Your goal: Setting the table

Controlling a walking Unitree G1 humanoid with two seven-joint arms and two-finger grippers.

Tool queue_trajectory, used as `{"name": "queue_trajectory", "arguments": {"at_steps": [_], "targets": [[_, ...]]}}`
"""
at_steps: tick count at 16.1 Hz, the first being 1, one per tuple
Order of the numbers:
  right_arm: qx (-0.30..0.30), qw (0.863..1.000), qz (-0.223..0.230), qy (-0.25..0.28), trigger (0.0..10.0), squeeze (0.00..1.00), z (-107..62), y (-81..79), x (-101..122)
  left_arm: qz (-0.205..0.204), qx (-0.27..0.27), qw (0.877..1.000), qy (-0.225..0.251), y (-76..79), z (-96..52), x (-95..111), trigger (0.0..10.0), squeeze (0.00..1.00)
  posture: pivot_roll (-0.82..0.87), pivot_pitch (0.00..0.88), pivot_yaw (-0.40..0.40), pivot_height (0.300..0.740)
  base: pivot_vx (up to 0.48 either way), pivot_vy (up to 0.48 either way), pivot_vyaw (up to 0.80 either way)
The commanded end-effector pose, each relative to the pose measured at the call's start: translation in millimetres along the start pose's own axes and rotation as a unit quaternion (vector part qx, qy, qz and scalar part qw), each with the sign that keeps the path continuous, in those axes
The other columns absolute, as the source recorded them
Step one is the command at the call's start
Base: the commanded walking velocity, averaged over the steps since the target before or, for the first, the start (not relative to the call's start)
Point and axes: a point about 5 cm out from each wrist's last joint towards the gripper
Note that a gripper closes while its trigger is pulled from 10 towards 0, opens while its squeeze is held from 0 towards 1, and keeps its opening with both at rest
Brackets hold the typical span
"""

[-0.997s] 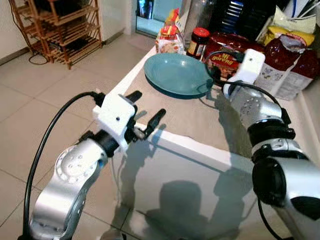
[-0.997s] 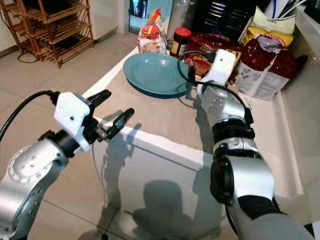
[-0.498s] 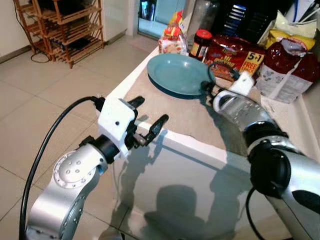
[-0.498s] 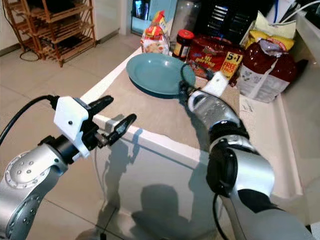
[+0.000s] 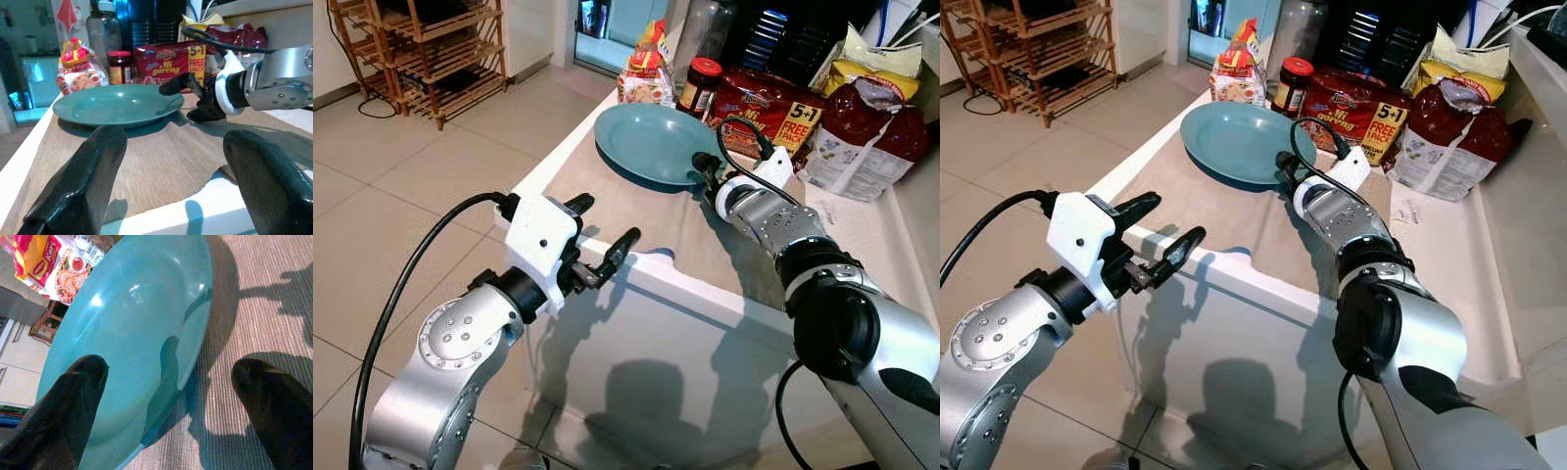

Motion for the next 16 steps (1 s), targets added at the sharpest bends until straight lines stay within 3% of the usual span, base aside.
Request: {"name": "queue_trajectory", "arguments": {"at_steps": [1,2,3,4,16], "targets": [[0.007,1.0,0.002,0.006,5.0,0.0,0.0,-2.4,3.4,0.009,-0.005,1.0,0.006,3.9,-1.1,4.6,10.0,0.0,0.24,0.031,-0.215,0.74,0.0,0.0,0.0],[0.008,1.0,-0.012,0.01,4.4,0.0,-0.2,-2.5,5.6,0.011,-0.003,1.0,0.005,3.9,-1.5,4.2,10.0,0.0,0.24,0.031,-0.216,0.74,0.0,0.0,0.0],[0.006,1.0,-0.011,0.01,0.8,0.0,-0.4,-0.9,6.0,0.012,-0.001,1.0,0.005,3.7,-1.3,4.3,10.0,0.0,0.24,0.029,-0.218,0.74,0.0,0.0,0.0],[0.006,1.0,-0.011,0.01,0.0,0.0,-0.5,-0.6,6.3,0.013,0.0,1.0,0.004,3.5,-1.2,4.4,10.0,0.0,0.24,0.028,-0.219,0.74,0.0,0.0,0.0],[-0.001,1.0,0.0,0.022,0.0,0.0,-2.2,6.8,11.7,0.019,-0.002,1.0,0.0,3.7,0.9,4.2,10.0,0.0,0.24,0.024,-0.213,0.74,0.0,0.0,0.0]]}}
Point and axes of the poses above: a point about 5 cm out from each wrist's last joint towards the gripper, its own z axis pointing out of the wrist towards the gripper, its own x axis along the axis of the wrist's last joint, y = z × x, and after that the axes turned 14 degrees about -z, right-handed
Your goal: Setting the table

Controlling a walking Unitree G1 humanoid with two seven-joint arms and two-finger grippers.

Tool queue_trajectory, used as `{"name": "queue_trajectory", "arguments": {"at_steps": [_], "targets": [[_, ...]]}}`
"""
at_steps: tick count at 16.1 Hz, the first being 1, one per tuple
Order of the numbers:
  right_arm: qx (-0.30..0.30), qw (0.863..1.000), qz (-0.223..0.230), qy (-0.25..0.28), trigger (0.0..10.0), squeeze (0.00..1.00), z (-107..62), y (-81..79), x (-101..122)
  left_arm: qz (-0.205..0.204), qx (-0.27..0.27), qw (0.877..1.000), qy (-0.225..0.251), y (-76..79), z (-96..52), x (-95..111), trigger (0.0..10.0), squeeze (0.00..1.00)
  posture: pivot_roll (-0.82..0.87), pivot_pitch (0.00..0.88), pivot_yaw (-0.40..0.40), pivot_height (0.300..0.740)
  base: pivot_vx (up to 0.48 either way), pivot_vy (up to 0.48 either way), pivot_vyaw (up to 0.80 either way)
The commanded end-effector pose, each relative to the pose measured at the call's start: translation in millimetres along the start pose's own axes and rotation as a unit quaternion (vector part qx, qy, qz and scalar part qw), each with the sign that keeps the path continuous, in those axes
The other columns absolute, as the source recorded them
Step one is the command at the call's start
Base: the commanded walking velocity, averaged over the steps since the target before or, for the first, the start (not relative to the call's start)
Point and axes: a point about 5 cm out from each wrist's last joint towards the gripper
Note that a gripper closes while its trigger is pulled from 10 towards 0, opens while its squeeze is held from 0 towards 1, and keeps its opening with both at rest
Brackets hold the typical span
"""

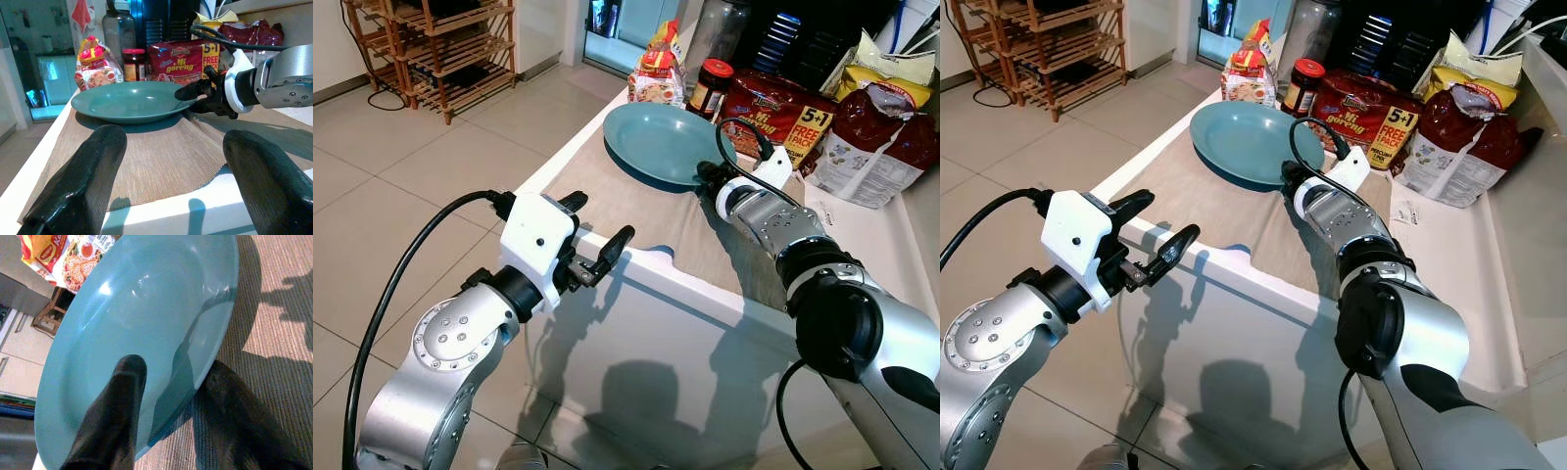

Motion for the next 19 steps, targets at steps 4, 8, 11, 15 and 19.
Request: {"name": "queue_trajectory", "arguments": {"at_steps": [4,8,11,15,19], "targets": [[-0.008,1.0,0.014,0.024,0.0,0.0,-2.6,4.9,15,0.008,-0.01,1.0,0.003,4.1,2.9,3,10.0,0.0,0.24,0.021,-0.209,0.74,0.0,0.0,0.0],[-0.002,0.999,0.036,0.037,0.0,0.0,-3.7,7.1,20,0.01,-0.011,1.0,0.005,2.9,4.2,3,10.0,0.0,0.23,0.018,-0.202,0.74,0.0,0.0,0.0],[0.006,0.996,0.064,0.054,0.0,0.0,-5.7,9.9,28,0.01,-0.013,1.0,0.007,2.7,5.7,4,10.0,0.0,0.23,0.013,-0.196,0.74,0.0,0.0,0.0],[0.036,0.991,0.107,0.07,0.0,0.0,-9.6,8.9,43,0.008,-0.004,1.0,0.016,-0.3,8.0,5,10.0,0.0,0.21,0.003,-0.182,0.74,0.0,0.0,0.0],[0.121,0.979,0.144,0.076,0.0,0.0,-21.9,1.9,70,0.007,0.059,0.997,0.041,-13.7,15.2,8,10.0,0.0,0.17,0.001,-0.139,0.74,0.0,0.0,0.0]]}}
Point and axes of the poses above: a point about 5 cm out from each wrist's last joint towards the gripper, its own z axis pointing out of the wrist towards the gripper, its own x axis along the axis of the wrist's last joint, y = z × x, and after that the axes turned 14 degrees about -z, right-handed
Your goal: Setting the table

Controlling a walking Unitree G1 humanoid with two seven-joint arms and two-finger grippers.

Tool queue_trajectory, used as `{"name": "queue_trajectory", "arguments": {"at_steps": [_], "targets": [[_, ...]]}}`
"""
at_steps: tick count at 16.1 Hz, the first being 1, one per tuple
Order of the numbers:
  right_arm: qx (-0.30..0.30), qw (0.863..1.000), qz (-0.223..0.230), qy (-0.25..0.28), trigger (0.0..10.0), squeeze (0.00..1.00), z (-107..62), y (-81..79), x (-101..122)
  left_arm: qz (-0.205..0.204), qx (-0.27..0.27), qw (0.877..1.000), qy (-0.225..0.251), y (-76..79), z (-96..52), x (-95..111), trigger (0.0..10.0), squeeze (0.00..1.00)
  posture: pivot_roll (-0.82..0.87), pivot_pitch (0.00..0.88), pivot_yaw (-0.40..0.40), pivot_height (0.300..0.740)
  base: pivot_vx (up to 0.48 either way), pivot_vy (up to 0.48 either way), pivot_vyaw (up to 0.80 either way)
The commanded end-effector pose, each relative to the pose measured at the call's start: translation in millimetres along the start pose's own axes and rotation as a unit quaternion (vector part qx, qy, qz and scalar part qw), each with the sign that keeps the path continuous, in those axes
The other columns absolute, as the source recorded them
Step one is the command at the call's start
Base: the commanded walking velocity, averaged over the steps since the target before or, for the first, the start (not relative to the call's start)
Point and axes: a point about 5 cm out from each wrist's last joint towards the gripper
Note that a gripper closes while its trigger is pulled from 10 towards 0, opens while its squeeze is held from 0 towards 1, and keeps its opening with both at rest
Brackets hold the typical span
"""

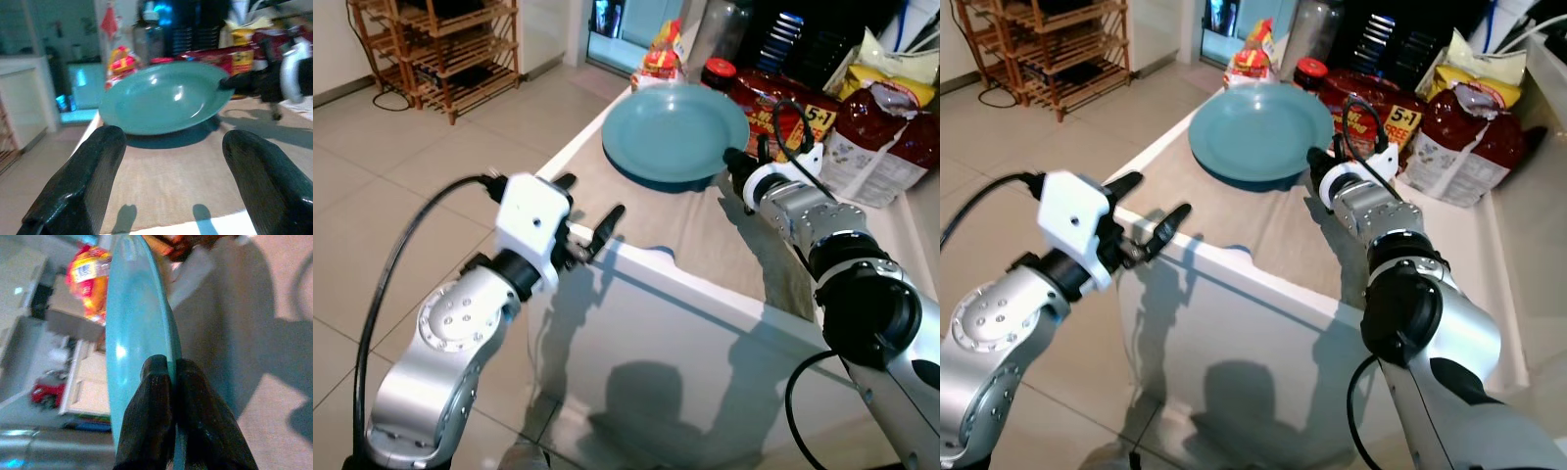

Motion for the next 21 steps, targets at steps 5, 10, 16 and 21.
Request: {"name": "queue_trajectory", "arguments": {"at_steps": [5,10,16,21], "targets": [[0.099,0.991,0.038,0.082,0.0,0.0,-48.7,-3.6,37,-0.029,0.004,0.999,0.017,6.5,11.4,-3,10.0,0.0,0.11,0.004,-0.084,0.74,0.0,0.0,0.0],[0.131,0.984,0.005,0.123,1.3,0.0,-129.8,2.0,7,-0.038,-0.004,0.999,0.01,17.5,7.4,-10,10.0,0.0,0.04,0.053,-0.055,0.74,0.0,0.0,0.0],[0.09,0.988,-0.096,0.082,10.0,0.0,-171.4,0.2,-34,-0.041,-0.02,0.999,-0.004,19.0,2.6,-15,10.0,0.0,0.03,0.081,-0.028,0.74,-0.158,0.0,0.0],[0.131,0.982,-0.084,0.106,10.0,0.0,-165.3,-18.1,-31,-0.016,0.013,1.0,0.0,-2.8,4.1,-7,10.0,0.0,0.09,0.073,-0.025,0.74,-0.254,0.0,0.0]]}}
Point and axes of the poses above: a point about 5 cm out from each wrist's last joint towards the gripper, its own z axis pointing out of the wrist towards the gripper, its own x axis along the axis of the wrist's last joint, y = z × x, and after that the axes turned 14 degrees about -z, right-handed
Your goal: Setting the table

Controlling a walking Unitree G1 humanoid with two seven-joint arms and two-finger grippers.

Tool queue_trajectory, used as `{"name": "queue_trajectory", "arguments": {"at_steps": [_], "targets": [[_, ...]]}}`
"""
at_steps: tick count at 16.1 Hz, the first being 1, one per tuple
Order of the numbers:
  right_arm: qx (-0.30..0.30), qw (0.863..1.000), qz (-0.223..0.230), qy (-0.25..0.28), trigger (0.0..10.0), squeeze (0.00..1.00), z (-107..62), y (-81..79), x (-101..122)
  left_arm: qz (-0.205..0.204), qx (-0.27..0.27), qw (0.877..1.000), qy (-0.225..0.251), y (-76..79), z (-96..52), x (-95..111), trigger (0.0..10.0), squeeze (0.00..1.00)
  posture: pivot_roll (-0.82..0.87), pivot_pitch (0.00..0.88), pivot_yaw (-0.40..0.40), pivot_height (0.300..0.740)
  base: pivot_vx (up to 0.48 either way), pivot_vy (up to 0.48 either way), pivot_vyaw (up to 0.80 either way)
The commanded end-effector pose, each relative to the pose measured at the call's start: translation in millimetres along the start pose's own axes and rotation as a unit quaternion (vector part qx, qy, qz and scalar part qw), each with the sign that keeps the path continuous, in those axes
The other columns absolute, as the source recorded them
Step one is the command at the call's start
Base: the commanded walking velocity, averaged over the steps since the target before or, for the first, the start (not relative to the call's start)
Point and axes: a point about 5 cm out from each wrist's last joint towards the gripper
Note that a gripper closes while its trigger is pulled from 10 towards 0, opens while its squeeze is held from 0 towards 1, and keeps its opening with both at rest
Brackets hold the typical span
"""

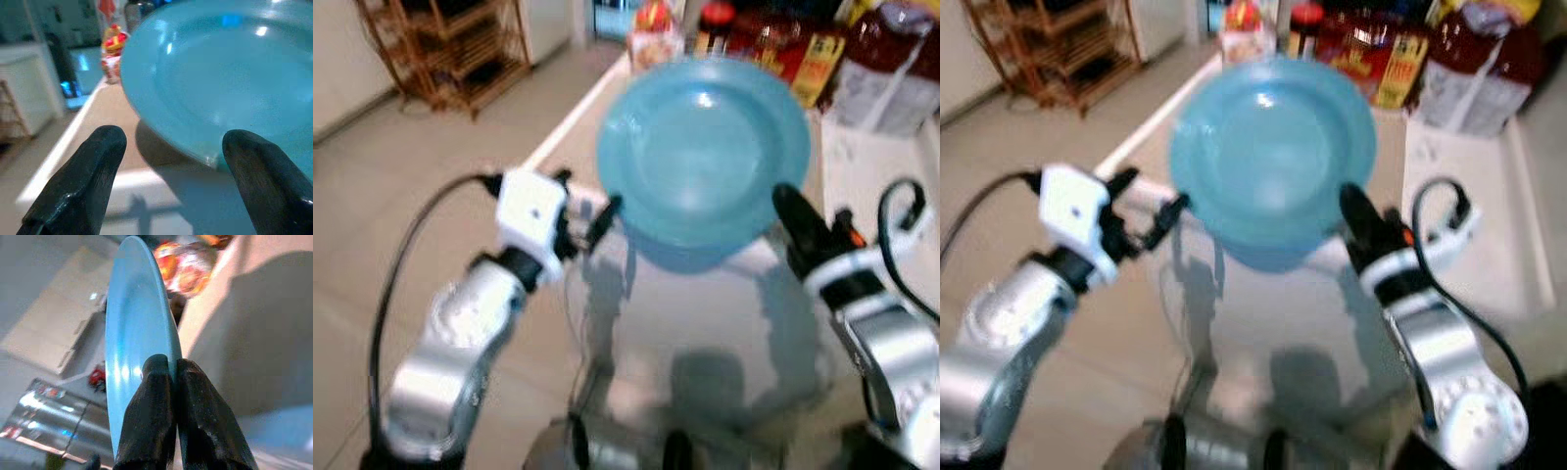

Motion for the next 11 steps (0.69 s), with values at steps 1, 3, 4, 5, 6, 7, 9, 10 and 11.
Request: {"name": "queue_trajectory", "arguments": {"at_steps": [1,3,4,5,6,7,9,10,11], "targets": [[0.015,0.999,0.008,0.032,10.0,0.0,1.7,-7.6,7,0.002,0.005,1.0,0.0,-2.3,-1.6,0,10.0,0.0,0.1,0.075,-0.022,0.74,0.0,0.0,0.0],[0.015,0.999,-0.004,0.038,10.0,0.0,3.9,-5.5,10,-0.011,0.032,0.999,0.014,-10.0,2.4,3,10.0,0.0,0.1,0.062,-0.013,0.74,0.0,0.0,0.0],[0.009,0.999,-0.015,0.038,10.0,0.0,4.0,-3.9,10,-0.009,0.032,0.999,0.017,-10.6,4.6,4,10.0,0.0,0.1,0.068,-0.012,0.74,0.0,0.0,0.0],[-0.004,0.999,-0.033,0.033,10.0,0.0,-2.5,3.8,7,-0.011,0.043,0.999,0.017,-14.3,8.8,0,10.0,0.0,0.11,0.052,-0.004,0.74,0.0,0.0,0.0],[-0.01,0.999,-0.044,0.028,10.0,0.0,-5.6,6.8,5,-0.012,0.047,0.999,0.009,-16.7,10.5,-3,10.0,0.0,0.1,0.054,0.004,0.74,0.0,0.0,0.0],[-0.02,0.998,-0.064,0.017,10.0,0.0,-9.7,11.0,3,-0.017,0.052,0.999,0.0,-19.9,11.5,-10,10.0,0.0,0.09,0.049,0.022,0.74,0.0,-0.3,0.0],[-0.02,0.994,-0.11,-0.004,10.0,0.0,-15.5,15.7,10,-0.011,0.056,0.998,-0.018,-27.4,9.9,-22,10.0,0.0,0.07,0.046,0.036,0.74,0.0,-0.3,0.0],[-0.017,0.993,-0.12,-0.004,10.0,0.0,-17.7,18.4,16,-0.003,0.058,0.998,-0.025,-29.9,8.9,-25,10.0,0.0,0.08,0.042,0.035,0.74,0.0,-0.304,0.0],[-0.016,0.992,-0.122,-0.004,10.0,0.0,-18.0,19.1,18,-0.001,0.058,0.998,-0.026,-30.4,8.9,-25,10.0,0.0,0.08,0.042,0.035,0.74,0.0,-0.307,0.0]]}}
Point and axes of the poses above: a point about 5 cm out from each wrist's last joint towards the gripper, its own z axis pointing out of the wrist towards the gripper, its own x axis along the axis of the wrist's last joint, y = z × x, and after that the axes turned 14 degrees about -z, right-handed
